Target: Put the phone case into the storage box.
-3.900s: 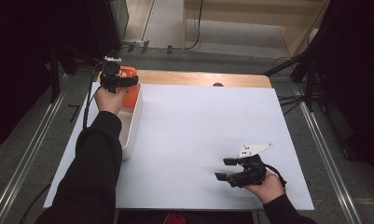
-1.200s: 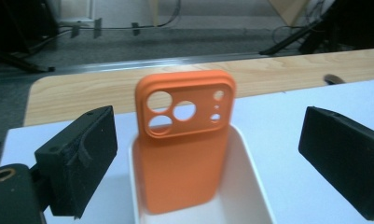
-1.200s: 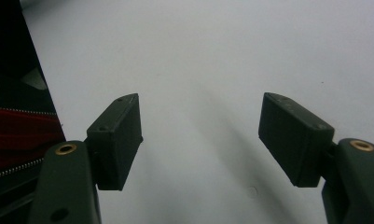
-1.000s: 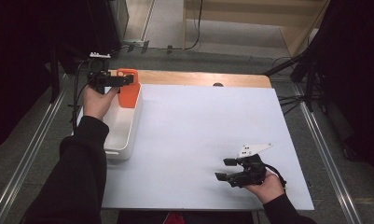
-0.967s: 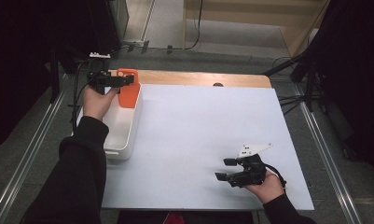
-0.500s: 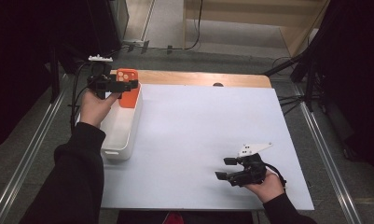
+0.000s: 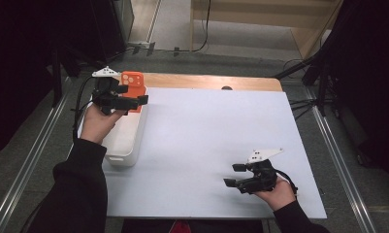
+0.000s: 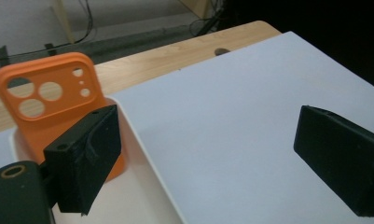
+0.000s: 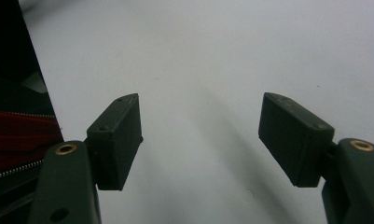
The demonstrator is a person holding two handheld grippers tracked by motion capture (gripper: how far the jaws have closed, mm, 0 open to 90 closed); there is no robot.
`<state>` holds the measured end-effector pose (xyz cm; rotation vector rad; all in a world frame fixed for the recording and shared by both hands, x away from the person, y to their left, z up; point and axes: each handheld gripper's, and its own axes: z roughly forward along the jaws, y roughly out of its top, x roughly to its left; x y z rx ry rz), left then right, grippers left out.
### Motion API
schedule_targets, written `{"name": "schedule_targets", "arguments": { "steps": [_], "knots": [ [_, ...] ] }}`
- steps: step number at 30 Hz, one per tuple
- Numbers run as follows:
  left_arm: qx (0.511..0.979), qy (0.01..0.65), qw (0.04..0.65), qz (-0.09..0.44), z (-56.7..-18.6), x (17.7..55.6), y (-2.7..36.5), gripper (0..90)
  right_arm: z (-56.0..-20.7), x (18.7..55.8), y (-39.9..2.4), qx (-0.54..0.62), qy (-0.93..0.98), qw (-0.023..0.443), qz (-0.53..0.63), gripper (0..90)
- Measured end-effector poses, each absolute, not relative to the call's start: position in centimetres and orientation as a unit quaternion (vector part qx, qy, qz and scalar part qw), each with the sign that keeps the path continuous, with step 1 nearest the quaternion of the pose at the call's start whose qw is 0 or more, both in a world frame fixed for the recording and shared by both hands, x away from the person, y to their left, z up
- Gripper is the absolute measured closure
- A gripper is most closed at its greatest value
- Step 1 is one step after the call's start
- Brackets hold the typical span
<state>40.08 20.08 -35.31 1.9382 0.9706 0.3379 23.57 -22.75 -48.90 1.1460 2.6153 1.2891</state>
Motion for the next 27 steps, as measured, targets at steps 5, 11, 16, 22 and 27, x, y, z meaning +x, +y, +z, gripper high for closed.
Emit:
{"name": "schedule_targets", "arguments": {
  "steps": [5, 11, 16, 22, 27],
  "knots": [
    [0.802, 0.371, 0.452, 0.125, -35.7, 39.2, 19.4, 7.6, -48.9, 23.6, -22.8, 0.367, 0.834, 0.004, 0.413, 28.9],
    [0.816, 0.352, 0.445, 0.114, -36.0, 38.1, 18.7, 7.7, -48.8, 23.6, -22.9, 0.368, 0.833, 0.005, 0.413, 28.9],
    [0.825, 0.331, 0.446, 0.107, -36.0, 36.8, 18.0, 7.7, -48.9, 23.6, -22.9, 0.366, 0.833, 0.006, 0.414, 28.9],
    [0.830, 0.317, 0.449, 0.097, -36.5, 36.0, 17.6, 7.7, -48.8, 23.5, -22.8, 0.367, 0.834, 0.003, 0.413, 28.9],
    [0.832, 0.307, 0.455, 0.082, -37.2, 35.4, 17.4, 7.7, -48.8, 23.5, -22.8, 0.362, 0.835, 0.003, 0.414, 28.8]
  ]
}}
